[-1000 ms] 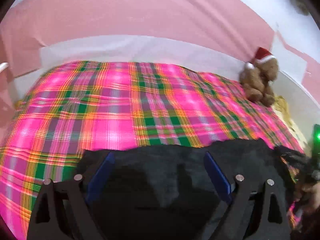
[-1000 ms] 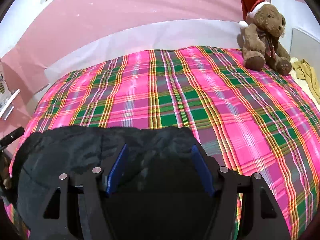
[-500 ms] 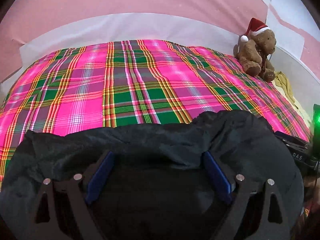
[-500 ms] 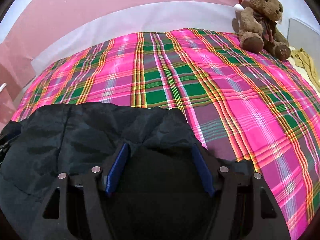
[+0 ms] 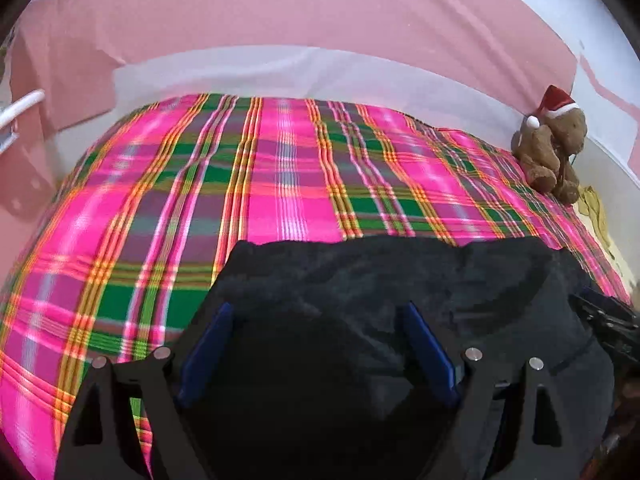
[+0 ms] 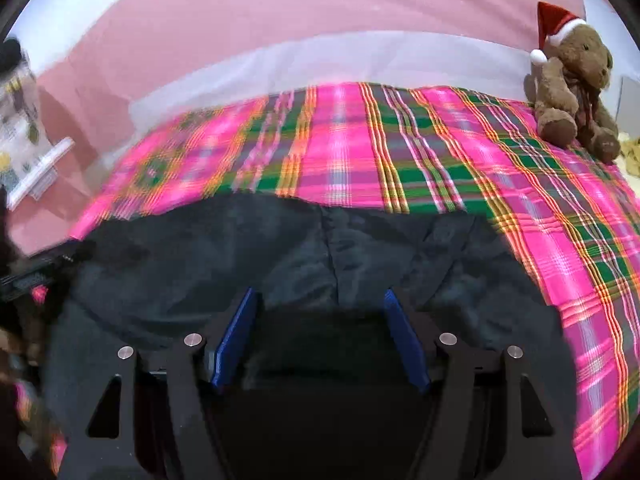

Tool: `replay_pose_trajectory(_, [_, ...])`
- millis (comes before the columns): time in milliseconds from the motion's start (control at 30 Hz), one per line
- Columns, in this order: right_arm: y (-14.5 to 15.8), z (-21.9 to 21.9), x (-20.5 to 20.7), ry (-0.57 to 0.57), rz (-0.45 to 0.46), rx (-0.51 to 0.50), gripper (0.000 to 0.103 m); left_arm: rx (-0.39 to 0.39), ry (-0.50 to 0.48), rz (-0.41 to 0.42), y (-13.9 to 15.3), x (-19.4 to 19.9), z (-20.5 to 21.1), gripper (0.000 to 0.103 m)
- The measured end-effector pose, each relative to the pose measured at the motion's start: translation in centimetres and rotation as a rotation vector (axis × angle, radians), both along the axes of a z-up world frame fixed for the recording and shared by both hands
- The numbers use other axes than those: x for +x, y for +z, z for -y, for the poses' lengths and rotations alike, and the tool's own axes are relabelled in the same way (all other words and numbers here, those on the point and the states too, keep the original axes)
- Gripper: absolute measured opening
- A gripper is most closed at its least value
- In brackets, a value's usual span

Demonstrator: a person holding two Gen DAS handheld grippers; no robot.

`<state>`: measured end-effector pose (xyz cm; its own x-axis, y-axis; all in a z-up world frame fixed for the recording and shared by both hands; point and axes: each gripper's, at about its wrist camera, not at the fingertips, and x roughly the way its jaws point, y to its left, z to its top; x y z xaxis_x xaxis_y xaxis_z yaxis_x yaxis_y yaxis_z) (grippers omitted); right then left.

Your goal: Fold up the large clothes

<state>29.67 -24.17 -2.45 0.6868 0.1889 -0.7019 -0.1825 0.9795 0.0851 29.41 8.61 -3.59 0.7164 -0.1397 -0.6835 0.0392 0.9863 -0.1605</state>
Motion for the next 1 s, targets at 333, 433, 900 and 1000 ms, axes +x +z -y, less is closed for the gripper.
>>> replay_pose_trajectory(333, [1.9, 3.2, -1.6, -0.034, 0.052, 0.045, 0.066, -0.005, -0.014, 0.074, 2.1, -2.8, -0.1, 0.088])
replay_pose_trajectory(433, [2.3, 5.7, -2.5, -0.084, 0.087, -0.012, 0.066, 0.007, -0.009, 0.062, 1.4, -3.3, -0.8, 0.088])
replay_pose_trajectory(900, [-2.1, 9.2, -1.2, -0.157, 0.046, -0.038, 0.066, -0.031, 0.008, 0.055, -1.4, -2.6, -1.3, 0.09])
replay_pose_trajectory(1000, [-2.4, 9.1, -1.0, -0.158, 0.046, -0.035, 0.066, -0.028, 0.008, 0.052, -1.6, -2.5, -1.2, 0.091])
